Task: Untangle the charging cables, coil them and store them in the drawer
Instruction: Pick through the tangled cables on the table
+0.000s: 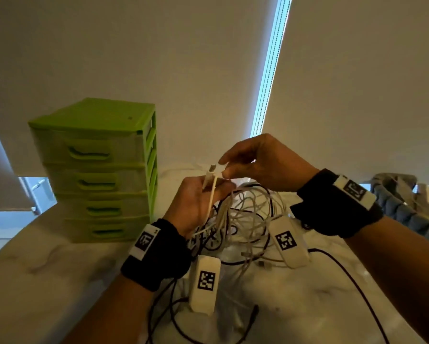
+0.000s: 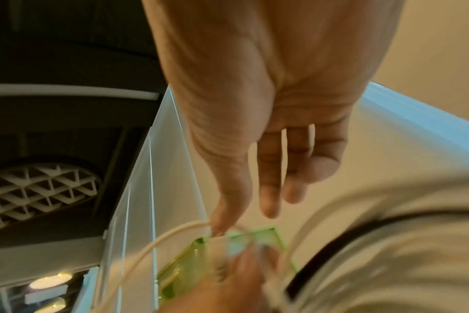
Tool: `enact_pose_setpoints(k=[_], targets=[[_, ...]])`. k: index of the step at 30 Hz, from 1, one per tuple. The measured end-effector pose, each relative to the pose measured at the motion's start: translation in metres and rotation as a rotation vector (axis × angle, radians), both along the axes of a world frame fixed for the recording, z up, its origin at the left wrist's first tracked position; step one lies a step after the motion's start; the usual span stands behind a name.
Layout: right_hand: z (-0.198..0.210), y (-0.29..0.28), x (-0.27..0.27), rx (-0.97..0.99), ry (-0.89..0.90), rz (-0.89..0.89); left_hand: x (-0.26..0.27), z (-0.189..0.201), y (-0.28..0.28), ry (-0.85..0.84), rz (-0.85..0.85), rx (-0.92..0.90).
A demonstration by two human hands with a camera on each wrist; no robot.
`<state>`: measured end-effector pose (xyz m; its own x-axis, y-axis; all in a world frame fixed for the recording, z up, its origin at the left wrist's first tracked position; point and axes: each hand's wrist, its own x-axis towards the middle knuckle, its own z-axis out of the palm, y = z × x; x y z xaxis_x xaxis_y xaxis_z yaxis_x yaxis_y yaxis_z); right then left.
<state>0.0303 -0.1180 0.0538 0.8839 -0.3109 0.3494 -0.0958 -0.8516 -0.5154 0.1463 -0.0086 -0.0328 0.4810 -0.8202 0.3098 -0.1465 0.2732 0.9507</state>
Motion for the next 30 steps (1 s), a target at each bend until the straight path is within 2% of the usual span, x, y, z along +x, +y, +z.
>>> enact_pose_setpoints(k=[3,4,7,11,15,19,21,23,24,27,28,30], targets=[[-0.007,-0.008,-0.010,-0.117,0.344,-0.047,0.000,0.008,0.010,-0.020,0.019,-0.049],[-0.015,-0.009,-0.013,-0.122,0.407,-0.042,-0.001,0.010,0.013,-0.020,0.013,-0.070],[-0.034,-0.020,-0.024,-0.058,0.288,-0.109,0.007,0.015,0.024,0.026,0.061,-0.123],[-0.046,-0.046,-0.044,0.102,0.152,-0.346,0.030,0.015,0.037,0.175,0.208,-0.158],[-0.050,-0.059,-0.041,0.202,0.149,-0.483,0.031,0.012,0.033,0.148,0.305,-0.153],[-0.054,-0.064,-0.035,0.241,0.214,-0.542,0.034,0.018,0.030,0.222,0.339,-0.225],[-0.052,-0.059,-0.034,0.121,0.318,-0.571,0.032,0.019,0.031,0.195,0.322,-0.218],[-0.047,-0.043,-0.030,-0.149,0.351,-0.518,0.024,0.018,0.031,0.097,0.270,-0.182],[-0.041,-0.030,-0.025,-0.219,0.332,-0.415,0.020,0.018,0.030,0.054,0.243,-0.182],[-0.032,0.010,-0.002,-0.234,0.415,-0.106,0.011,0.022,0.030,-0.006,0.199,-0.219],[-0.031,0.013,0.007,-0.237,0.466,-0.059,0.012,0.024,0.030,-0.005,0.198,-0.227],[-0.032,0.004,0.016,-0.207,0.451,-0.051,0.022,0.026,0.032,0.034,0.221,-0.235]])
